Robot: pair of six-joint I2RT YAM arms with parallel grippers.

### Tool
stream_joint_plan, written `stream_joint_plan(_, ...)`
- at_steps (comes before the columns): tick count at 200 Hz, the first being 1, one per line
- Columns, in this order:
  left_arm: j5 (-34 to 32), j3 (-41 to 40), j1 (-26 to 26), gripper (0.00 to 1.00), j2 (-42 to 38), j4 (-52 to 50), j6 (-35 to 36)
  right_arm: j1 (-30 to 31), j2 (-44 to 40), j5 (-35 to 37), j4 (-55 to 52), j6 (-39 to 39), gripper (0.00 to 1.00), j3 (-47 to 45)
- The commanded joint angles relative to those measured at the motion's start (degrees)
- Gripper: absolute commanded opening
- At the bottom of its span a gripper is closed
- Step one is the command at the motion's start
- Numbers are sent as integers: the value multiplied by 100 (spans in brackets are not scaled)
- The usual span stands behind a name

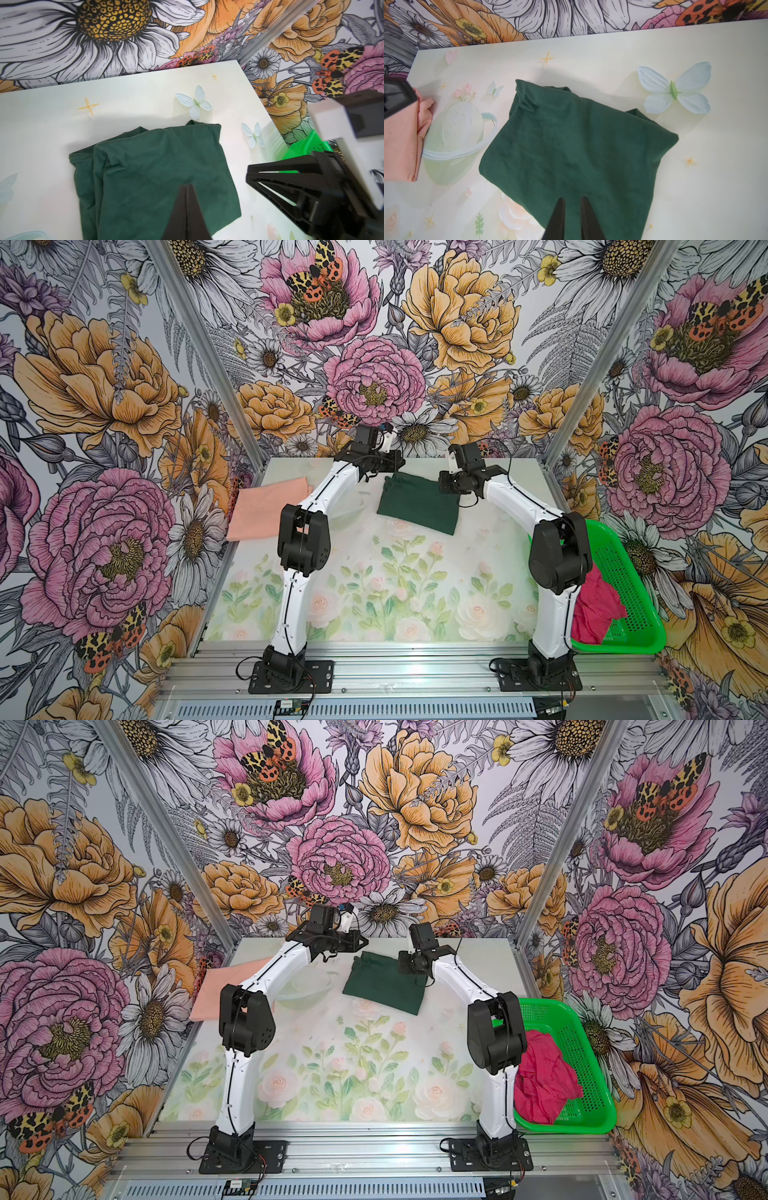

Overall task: Fold and stack t-shirts
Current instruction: Fold the T-shirt, then smooth out the T-shirt at the center of the board.

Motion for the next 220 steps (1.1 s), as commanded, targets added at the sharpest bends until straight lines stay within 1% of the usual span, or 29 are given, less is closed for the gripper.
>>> stream_joint_plan(1, 731, 281, -82, 0, 548, -97, -248, 4, 404, -257, -97, 180, 16, 181)
stream_joint_plan(32, 915, 1105, -32, 0, 1564, -503, -562, 59, 729, -389, -203, 236, 16, 356)
stream_joint_plan(48, 1041, 1524, 29, 0, 2049, -575, -750, 66, 785, -399, -244, 237, 16, 367)
stream_joint_plan(68, 1037, 2022, 127, 0, 2607, -673, -1031, 65, 798, -342, -280, 220, 16, 351)
stream_joint_plan(85, 531, 2235, 206, 0, 2889, -712, -1198, 60, 796, -286, -300, 205, 16, 359)
stream_joint_plan(114, -847, 2412, 262, 0, 3044, -698, -1212, 56, 926, -240, -330, 188, 16, 438)
stream_joint_plan(132, -1317, 2690, 260, 0, 3208, -696, -1267, 53, 1212, -329, -492, 184, 16, 647)
stream_joint_plan(158, -1409, 3100, 277, 0, 3494, -695, -1438, 59, 1747, -430, -925, 232, 16, 1099)
stream_joint_plan(168, -1352, 3221, 317, 0, 3575, -696, -1543, 57, 1868, -429, -1026, 274, 16, 1160)
stream_joint_plan(196, -1493, 3192, 403, 0, 3602, -697, -1753, 24, 1970, -236, -1367, 406, 17, 1056)
stream_joint_plan(220, -1576, 3036, 474, 0, 3557, -696, -1926, -143, 1775, 8, -1494, 550, 18, 674)
